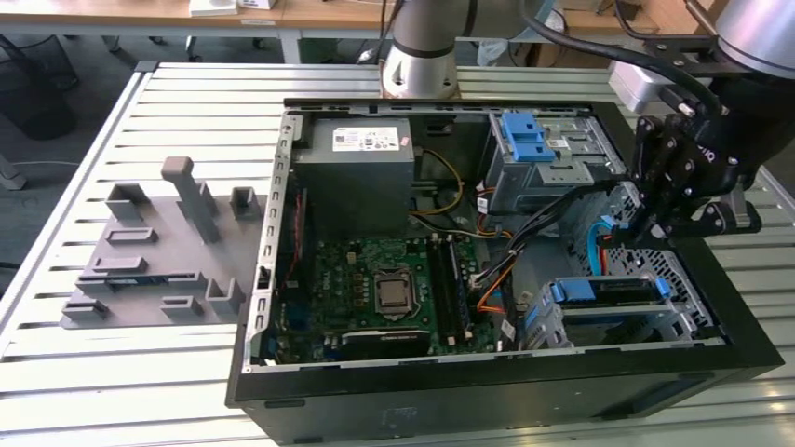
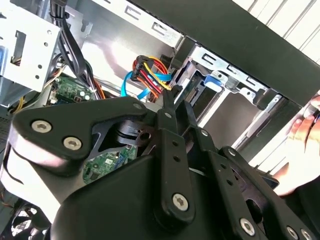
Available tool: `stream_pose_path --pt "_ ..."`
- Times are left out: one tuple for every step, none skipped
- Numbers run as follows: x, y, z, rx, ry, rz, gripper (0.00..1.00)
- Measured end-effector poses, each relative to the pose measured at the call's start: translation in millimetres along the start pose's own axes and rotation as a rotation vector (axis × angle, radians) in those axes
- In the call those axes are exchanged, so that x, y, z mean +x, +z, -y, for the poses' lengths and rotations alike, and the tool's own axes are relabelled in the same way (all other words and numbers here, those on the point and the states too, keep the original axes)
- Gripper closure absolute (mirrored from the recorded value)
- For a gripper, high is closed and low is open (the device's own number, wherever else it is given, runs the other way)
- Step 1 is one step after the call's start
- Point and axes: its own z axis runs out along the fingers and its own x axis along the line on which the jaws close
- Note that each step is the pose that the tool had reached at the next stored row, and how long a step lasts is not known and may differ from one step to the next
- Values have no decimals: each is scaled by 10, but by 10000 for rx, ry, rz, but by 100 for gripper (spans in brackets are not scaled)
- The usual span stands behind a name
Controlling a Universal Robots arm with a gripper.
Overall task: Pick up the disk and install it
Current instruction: 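Insert the first disk wire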
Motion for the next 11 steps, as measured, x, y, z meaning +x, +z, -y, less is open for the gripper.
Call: stream_pose_path --pt "-5 7 0 0 9 -27 76" --pt "-9 12 -1 1 18 -67 76" --pt "-12 18 -1 2 26 -114 76" --pt "-14 25 -1 3 33 -152 76" --pt "-15 32 -2 3 38 -187 76" --pt "-17 39 -2 4 41 -217 76" --pt "-18 40 -2 4 44 -231 76" --pt "-19 40 -2 4 44 -233 76" --pt "-19 40 -2 4 45 -233 76" --pt "-19 40 -2 4 44 -233 76" --pt "-19 39 -2 4 44 -233 76"
